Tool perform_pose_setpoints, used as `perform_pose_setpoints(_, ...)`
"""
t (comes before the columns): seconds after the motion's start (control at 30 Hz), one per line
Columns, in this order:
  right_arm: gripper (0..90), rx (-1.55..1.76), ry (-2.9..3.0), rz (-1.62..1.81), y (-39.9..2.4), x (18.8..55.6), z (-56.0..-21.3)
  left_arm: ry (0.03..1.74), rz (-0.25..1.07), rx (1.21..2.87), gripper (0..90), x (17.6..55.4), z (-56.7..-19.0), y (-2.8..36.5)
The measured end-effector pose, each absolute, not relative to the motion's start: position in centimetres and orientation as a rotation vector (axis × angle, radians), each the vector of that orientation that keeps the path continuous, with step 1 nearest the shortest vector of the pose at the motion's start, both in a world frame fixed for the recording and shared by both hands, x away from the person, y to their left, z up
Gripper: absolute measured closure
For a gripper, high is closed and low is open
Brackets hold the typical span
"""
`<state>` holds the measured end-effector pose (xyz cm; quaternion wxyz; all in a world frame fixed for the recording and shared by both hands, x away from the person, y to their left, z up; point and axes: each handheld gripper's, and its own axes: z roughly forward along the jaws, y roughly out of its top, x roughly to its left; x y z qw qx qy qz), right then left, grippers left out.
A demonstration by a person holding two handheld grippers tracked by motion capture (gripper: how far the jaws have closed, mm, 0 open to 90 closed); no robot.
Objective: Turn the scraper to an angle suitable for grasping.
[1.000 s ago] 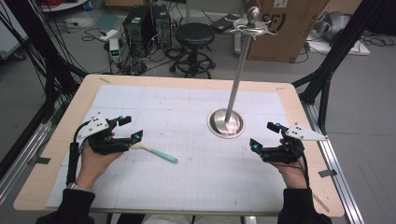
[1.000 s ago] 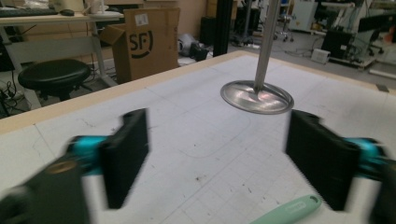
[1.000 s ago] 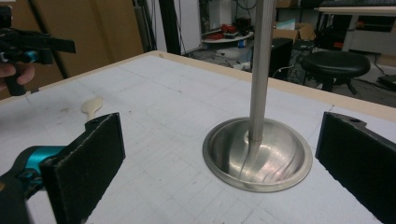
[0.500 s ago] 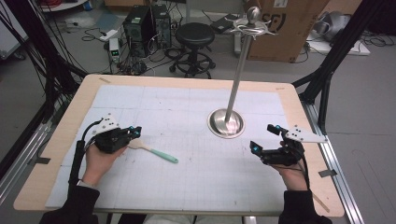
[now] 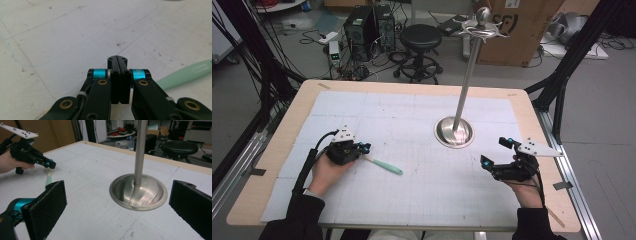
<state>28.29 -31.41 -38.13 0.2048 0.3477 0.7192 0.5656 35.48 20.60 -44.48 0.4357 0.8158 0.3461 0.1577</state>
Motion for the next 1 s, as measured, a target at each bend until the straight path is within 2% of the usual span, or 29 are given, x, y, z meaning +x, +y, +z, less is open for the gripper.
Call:
perform_pose_setpoints(0.63,0.3,0.975,2.018,1.579,-31.2,28.6,-38.4,0.885,0.367,2.160,90.0,34.9,-44.3,20.1)
perform_pose_setpoints(1.0,0.3,0.958,2.036,1.586,-30.6,29.5,-38.7,0.842,0.369,2.273,90.0,32.4,-43.5,19.6)
